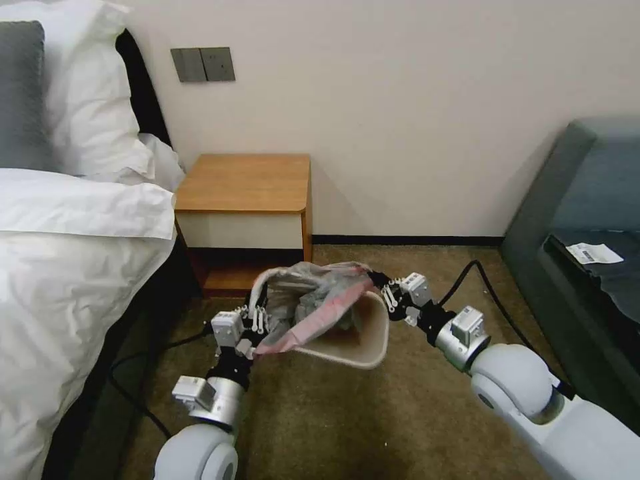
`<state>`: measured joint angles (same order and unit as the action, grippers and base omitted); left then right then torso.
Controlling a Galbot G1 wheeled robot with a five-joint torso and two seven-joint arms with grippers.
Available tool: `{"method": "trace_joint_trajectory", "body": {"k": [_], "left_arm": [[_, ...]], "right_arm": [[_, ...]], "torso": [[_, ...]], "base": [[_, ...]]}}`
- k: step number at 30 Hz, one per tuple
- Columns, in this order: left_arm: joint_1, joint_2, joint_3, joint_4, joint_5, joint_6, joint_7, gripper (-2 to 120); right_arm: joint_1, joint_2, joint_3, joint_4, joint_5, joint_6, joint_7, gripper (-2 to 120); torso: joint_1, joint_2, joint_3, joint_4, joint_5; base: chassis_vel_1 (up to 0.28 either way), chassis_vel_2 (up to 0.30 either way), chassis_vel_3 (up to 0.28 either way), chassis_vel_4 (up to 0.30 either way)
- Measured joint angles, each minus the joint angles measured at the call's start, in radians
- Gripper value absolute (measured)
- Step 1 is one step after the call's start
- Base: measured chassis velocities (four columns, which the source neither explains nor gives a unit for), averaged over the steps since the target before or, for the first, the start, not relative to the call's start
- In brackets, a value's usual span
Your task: Pick up the garbage bag from the table and place it over the trash can.
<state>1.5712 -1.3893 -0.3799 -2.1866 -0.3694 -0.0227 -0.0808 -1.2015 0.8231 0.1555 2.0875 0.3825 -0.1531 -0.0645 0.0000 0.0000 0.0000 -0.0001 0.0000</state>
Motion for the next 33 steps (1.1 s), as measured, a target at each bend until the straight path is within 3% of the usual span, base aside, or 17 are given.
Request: {"method": "trace_joint_trajectory", "body": {"k": [19,26,29,33], "left_arm": [[0.005,0.016,-0.009,0.047,0.012,-0.004,-0.005,9],[0.011,0.016,0.000,0.053,0.041,-0.013,0.000,9],[0.005,0.016,-0.001,0.053,0.046,-0.014,0.000,9],[0.000,0.014,-0.005,0.053,0.048,-0.014,-0.001,9]], "right_arm": [[0.066,0.046,0.017,-0.007,-0.035,0.050,-0.006,0],[0.111,-0.046,0.043,-0.028,-0.043,0.035,-0.038,0],[0.114,-0.126,0.073,-0.034,-0.105,0.023,-0.131,0],[0.110,-0.176,0.091,-0.029,-0.136,0.014,-0.173,0]], "torso": [[0.000,0.000,0.000,0.0001,0.0003],[0.000,0.000,0.000,0.0002,0.0001],[0.000,0.000,0.000,0.0001,0.0001],[0.000,0.000,0.000,0.0001,0.0001]], "base": [[0.000,0.000,0.000,0.000],[0.000,0.000,0.000,0.000],[0.000,0.000,0.000,0.000],[0.000,0.000,0.000,0.000]]}}
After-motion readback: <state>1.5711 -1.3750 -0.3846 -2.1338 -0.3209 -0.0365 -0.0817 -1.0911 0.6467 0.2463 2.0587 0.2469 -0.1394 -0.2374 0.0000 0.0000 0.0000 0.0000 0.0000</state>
